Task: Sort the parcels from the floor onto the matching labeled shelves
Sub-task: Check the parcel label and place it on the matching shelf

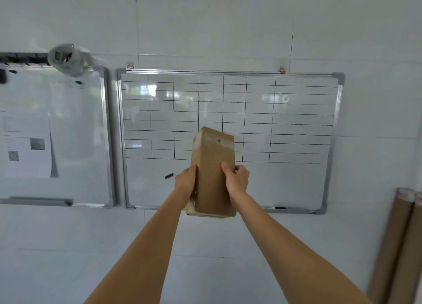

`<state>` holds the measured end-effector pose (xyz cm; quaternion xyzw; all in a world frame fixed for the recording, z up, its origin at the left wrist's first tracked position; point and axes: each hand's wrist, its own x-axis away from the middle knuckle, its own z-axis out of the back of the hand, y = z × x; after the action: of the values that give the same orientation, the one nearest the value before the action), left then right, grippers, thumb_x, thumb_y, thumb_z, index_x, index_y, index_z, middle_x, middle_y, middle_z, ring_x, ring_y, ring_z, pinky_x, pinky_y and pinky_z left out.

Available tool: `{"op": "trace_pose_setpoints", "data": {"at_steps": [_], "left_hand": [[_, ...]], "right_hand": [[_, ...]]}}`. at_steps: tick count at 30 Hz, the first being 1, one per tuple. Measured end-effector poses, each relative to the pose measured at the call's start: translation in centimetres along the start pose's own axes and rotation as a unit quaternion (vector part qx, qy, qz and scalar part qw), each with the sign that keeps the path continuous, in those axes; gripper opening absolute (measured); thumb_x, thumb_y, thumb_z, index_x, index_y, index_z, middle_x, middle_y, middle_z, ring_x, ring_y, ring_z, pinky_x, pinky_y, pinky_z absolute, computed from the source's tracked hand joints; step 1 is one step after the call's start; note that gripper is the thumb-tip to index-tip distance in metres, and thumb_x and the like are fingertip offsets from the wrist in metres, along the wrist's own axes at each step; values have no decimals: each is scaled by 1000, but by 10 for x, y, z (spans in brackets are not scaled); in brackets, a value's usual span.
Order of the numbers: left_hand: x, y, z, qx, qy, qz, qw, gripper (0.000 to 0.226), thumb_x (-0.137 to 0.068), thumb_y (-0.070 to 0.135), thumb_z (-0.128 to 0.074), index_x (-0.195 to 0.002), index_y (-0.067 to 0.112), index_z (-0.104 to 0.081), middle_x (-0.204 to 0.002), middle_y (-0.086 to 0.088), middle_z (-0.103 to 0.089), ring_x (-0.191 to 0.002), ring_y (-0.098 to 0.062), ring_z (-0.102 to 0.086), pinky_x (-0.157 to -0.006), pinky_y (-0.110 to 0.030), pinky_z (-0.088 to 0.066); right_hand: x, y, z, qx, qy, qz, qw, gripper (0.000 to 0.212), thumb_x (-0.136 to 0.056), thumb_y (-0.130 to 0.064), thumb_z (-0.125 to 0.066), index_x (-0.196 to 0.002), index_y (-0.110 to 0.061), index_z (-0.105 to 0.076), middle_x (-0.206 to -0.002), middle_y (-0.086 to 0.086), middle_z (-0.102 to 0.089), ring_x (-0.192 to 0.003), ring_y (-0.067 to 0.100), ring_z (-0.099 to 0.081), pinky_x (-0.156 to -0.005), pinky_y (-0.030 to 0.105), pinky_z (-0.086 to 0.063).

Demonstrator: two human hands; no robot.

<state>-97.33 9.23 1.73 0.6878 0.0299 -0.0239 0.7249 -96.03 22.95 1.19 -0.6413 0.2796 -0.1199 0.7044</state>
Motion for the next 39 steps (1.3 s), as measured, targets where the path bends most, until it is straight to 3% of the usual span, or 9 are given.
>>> {"op": "trace_pose_setpoints", "data": {"at_steps": [4,8,13,17,22,31,34,36,39], "left_hand": [[2,-4,-4,53,-21,11,998,107,-53,99,-43,-125,22,-61,-114,-4,-70,-103,-26,-67,-96,-47,-53],[17,0,-7,106,33,-19,994,63,-78,69,-63,-116,19,-62,-107,-4,-69,-97,-26,-67,-93,-47,-54],[11,6,-4,140,14,-23,990,51,-75,64,-71,-106,23,-68,-104,-2,-72,-97,-25,-69,-92,-46,-55],[10,9,-7,110,48,-76,990,60,-79,62,-68,-124,23,-61,-112,1,-68,-99,-22,-66,-91,-41,-54],[13,5,-10,92,75,-93,989,54,-82,59,-66,-126,29,-52,-111,1,-61,-96,-21,-60,-79,-34,-46],[5,2,-16,87,70,-97,989,45,-82,61,-64,-115,35,-50,-114,-1,-62,-97,-22,-61,-80,-35,-47],[5,2,-17,89,70,-94,989,46,-82,62,-64,-116,35,-50,-114,-1,-62,-98,-23,-61,-81,-36,-46],[5,2,-17,85,73,-96,989,52,-83,62,-62,-123,31,-52,-115,-1,-62,-99,-23,-59,-84,-36,-46],[7,5,-18,83,82,-85,989,51,-89,56,-59,-126,22,-58,-112,1,-61,-95,-17,-56,-85,-34,-41]], "right_hand": [[3,-9,-6,28,19,71,997,38,-98,-37,-62,-121,-8,-50,-126,8,-49,-119,31,-52,-101,43,-45],[3,-18,-6,-2,-5,84,996,35,-95,-41,-65,-115,-16,-50,-124,9,-50,-120,31,-54,-101,43,-47],[-3,-18,8,-73,-110,-53,990,98,-69,-81,-66,-149,-37,-29,-144,6,-46,-124,29,-55,-107,53,-47],[-1,-13,10,-156,-152,-63,974,65,-91,-64,-59,-143,-27,-46,-125,4,-66,-108,24,-66,-84,42,-57],[-1,-8,10,-152,-140,-63,976,57,-93,-61,-59,-137,-26,-54,-120,3,-68,-106,24,-66,-85,41,-55],[-5,-7,12,-147,-117,-76,979,49,-93,-60,-60,-131,-29,-58,-121,2,-68,-109,26,-65,-96,47,-53],[-5,-8,13,-142,-109,-70,981,45,-93,-58,-61,-128,-29,-58,-118,2,-67,-107,24,-65,-91,44,-53],[-5,-8,11,-141,-105,-65,982,53,-91,-60,-62,-132,-28,-56,-117,2,-67,-106,23,-65,-88,43,-53],[-1,-10,3,-144,-102,-97,979,91,-71,-71,-71,-140,-17,-50,-123,9,-67,-107,29,-67,-88,45,-56]]}}
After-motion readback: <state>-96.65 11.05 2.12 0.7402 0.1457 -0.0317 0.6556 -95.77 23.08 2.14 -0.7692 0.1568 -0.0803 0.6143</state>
